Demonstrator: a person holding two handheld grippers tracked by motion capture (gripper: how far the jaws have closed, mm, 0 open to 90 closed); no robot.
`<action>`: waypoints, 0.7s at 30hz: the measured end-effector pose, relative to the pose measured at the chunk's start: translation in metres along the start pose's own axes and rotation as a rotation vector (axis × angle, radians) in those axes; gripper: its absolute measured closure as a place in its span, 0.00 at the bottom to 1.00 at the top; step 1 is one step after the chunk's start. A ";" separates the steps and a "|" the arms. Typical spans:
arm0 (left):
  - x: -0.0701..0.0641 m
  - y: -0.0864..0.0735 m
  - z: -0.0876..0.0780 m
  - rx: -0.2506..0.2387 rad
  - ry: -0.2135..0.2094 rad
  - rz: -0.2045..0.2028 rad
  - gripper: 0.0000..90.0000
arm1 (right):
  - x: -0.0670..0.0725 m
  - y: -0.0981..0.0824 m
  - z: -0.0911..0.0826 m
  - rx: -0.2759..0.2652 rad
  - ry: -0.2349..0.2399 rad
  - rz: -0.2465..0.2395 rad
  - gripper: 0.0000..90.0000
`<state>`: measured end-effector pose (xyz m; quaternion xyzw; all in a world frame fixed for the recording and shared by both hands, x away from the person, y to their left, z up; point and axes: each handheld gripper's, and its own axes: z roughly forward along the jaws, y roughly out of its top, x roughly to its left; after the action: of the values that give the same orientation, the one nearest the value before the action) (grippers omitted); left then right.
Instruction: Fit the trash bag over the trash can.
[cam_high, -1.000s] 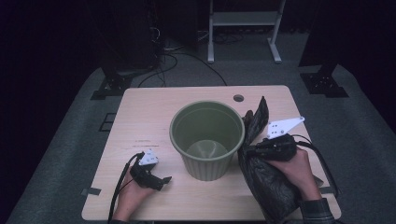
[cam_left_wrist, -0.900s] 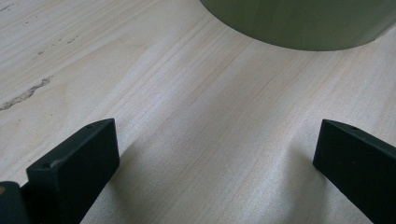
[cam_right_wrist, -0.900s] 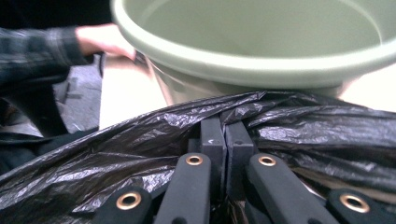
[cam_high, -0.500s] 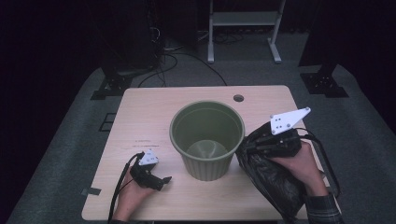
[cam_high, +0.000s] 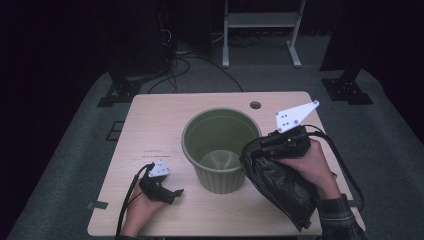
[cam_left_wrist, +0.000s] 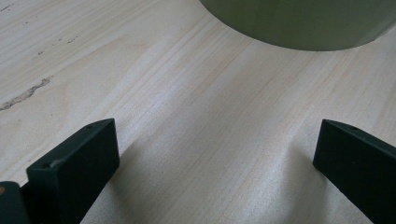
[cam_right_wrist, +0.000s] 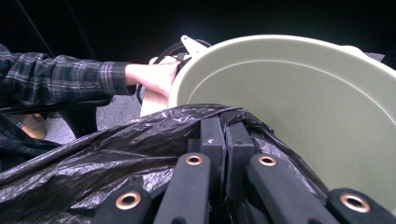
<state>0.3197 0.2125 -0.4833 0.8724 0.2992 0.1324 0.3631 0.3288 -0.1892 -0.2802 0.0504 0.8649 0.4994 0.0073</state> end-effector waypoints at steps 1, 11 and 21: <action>0.000 0.000 0.000 0.000 0.000 0.000 0.00 | -0.001 0.003 0.002 0.004 0.002 0.001 0.98; 0.000 0.000 0.000 0.000 -0.001 -0.001 0.00 | -0.010 0.025 0.015 -0.023 -0.010 -0.017 0.98; 0.000 0.000 0.000 0.000 -0.001 -0.001 0.00 | -0.014 0.055 0.012 -0.061 -0.046 -0.051 0.98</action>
<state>0.3197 0.2125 -0.4834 0.8723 0.2994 0.1316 0.3635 0.3473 -0.1530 -0.2391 0.0394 0.8500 0.5237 0.0414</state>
